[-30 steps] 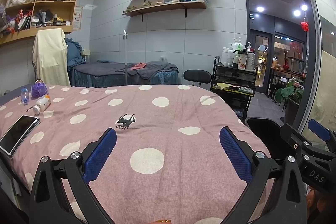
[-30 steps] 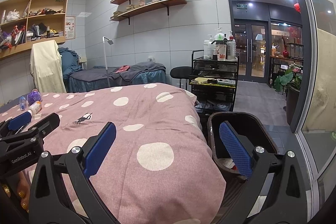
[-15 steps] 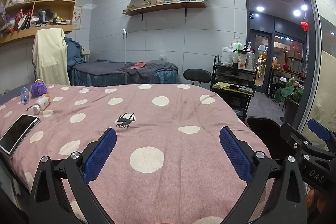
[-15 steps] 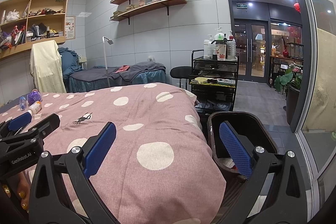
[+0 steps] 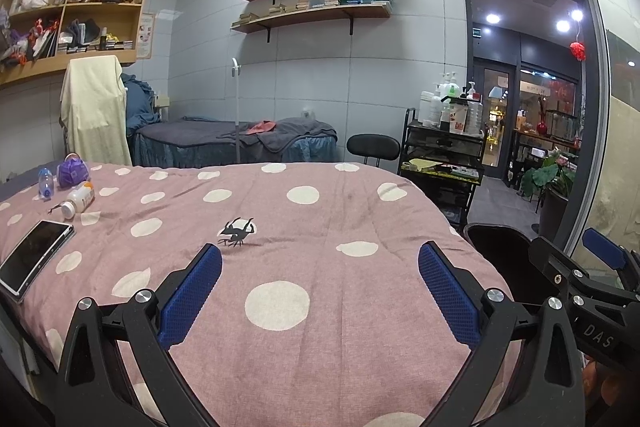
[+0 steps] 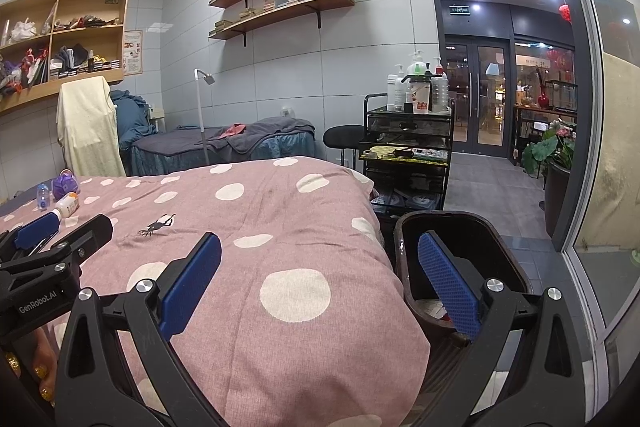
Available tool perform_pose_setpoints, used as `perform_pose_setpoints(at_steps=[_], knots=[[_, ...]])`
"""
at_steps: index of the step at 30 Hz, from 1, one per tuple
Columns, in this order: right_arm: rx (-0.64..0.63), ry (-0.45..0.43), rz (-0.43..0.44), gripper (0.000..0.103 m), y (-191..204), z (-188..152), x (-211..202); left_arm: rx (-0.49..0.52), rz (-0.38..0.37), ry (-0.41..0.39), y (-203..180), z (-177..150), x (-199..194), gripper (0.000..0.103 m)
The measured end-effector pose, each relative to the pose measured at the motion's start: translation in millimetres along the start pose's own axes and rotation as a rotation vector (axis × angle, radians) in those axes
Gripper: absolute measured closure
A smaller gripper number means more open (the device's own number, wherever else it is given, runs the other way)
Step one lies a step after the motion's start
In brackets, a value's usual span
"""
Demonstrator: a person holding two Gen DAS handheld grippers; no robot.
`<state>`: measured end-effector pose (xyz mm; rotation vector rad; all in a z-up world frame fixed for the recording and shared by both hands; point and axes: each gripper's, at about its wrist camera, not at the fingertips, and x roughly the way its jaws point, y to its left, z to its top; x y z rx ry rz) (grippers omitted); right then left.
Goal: Collect trash
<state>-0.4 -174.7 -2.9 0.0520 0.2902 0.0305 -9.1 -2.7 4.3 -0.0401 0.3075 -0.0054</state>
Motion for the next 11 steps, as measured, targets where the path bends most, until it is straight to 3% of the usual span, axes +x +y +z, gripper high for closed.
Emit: perform_pose_setpoints(at_steps=[11], knots=[[0.003, 0.000, -0.001, 0.006, 0.2, 0.5, -0.9, -0.007, -0.003, 0.017, 1.3, 0.5, 0.2, 0.006]])
